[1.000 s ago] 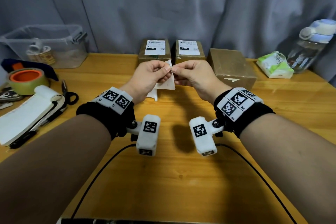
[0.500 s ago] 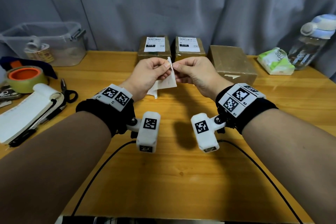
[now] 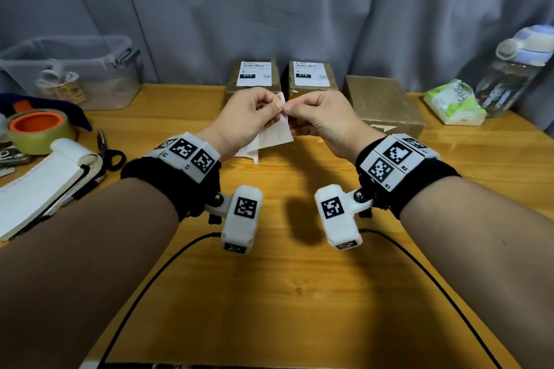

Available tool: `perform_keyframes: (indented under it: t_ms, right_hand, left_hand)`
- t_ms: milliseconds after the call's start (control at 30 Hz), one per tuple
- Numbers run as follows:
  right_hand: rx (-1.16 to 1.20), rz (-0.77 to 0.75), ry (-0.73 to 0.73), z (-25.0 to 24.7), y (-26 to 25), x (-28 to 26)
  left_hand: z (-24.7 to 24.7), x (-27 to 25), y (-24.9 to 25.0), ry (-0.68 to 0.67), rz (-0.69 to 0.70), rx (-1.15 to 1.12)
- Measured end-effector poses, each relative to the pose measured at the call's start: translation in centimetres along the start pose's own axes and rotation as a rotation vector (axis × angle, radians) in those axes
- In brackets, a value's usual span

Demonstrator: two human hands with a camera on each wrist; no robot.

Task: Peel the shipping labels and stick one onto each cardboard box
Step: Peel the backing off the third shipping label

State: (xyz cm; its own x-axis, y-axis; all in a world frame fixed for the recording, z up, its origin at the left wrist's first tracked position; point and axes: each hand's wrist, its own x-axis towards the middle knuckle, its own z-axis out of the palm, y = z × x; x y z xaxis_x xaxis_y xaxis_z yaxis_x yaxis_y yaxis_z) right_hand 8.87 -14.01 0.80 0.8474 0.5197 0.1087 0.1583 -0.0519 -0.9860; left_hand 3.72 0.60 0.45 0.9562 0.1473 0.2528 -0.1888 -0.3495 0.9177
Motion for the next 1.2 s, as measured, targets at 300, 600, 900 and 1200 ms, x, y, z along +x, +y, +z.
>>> perform_keyframes:
  t_ms: [300,600,900,1200]
  right_hand:
    - [-0.129,-0.025,0.062,0.8,-0.1,0.0]
    - [-0.150,0.000,0.084,1.2,-0.4,-0.1]
    - [-0.047,0.023,0.154,1.6,-0.6,-0.3]
    - [-0.075,0.040,0.169,1.5,-0.3,-0.3]
  left_hand:
    - [0.2,-0.1,-0.1,0.031,0.036,0.196]
    - [0.3,0.0,-0.4,0.120,-0.041,0.068]
    - [0.6,0.4,-0.6,0.190,-0.097,-0.040]
    - [0.3,0.6,-1.2,0.232,-0.131,0.029]
